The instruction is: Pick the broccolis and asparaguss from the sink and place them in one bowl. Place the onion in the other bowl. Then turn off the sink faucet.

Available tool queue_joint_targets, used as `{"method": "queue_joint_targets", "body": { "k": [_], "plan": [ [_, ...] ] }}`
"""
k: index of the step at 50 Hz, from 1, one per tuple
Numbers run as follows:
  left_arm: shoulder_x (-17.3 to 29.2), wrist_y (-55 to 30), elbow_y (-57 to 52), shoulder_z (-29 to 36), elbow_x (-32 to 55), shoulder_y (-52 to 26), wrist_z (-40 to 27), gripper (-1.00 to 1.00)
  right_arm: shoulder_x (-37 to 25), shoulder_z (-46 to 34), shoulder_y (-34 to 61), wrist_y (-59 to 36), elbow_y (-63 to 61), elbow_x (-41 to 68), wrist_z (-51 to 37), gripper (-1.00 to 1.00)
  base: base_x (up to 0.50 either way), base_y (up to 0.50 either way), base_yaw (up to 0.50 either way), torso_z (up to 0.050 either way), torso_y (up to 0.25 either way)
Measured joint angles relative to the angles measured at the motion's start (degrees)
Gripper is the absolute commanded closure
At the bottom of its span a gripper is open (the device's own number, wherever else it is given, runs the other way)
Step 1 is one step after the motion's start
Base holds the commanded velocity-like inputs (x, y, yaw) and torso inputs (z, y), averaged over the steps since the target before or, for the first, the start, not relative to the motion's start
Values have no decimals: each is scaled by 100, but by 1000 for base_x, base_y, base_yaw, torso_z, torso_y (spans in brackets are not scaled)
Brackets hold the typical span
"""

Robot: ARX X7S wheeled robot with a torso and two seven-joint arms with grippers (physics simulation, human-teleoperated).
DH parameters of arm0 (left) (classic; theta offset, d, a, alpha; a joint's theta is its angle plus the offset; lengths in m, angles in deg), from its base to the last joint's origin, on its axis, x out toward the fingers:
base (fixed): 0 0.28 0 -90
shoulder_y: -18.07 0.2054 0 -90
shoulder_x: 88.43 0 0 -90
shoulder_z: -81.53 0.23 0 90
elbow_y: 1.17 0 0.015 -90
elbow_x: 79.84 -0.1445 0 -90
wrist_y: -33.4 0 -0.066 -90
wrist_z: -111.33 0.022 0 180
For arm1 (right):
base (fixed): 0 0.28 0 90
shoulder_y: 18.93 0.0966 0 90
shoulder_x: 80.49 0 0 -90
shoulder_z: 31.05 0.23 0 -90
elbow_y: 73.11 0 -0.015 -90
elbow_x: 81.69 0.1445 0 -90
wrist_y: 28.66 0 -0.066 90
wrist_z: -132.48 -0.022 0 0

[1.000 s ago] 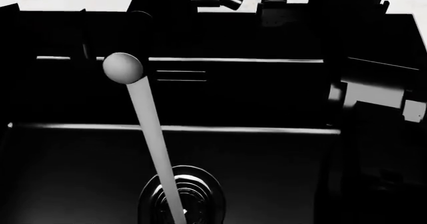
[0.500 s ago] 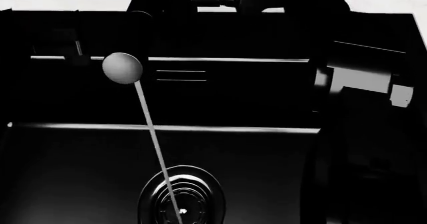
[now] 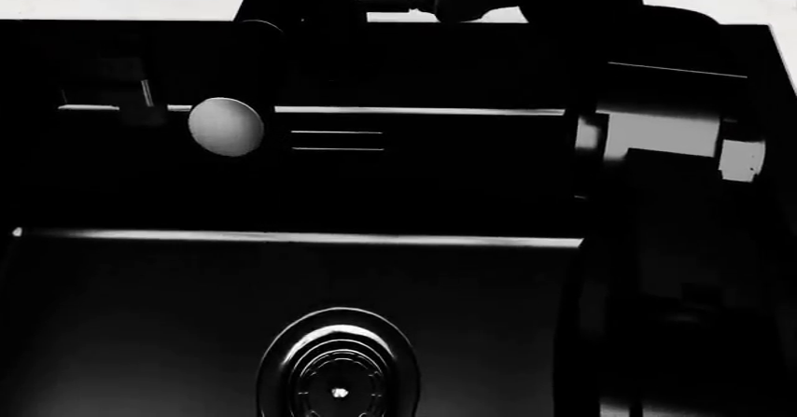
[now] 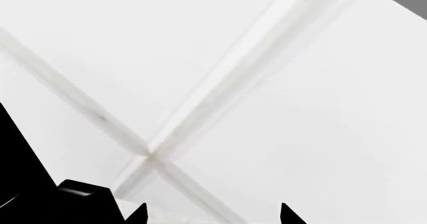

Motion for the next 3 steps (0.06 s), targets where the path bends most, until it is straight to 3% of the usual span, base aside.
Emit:
{"method": "queue_joint_targets", "body": {
  "k": [3],
  "plan": [
    [-9, -2, 1, -2, -3, -6, -3, -100, -2, -12, 4, -3, 0, 1, -3, -100, 0, 0, 0, 0, 0]
  ]
}}
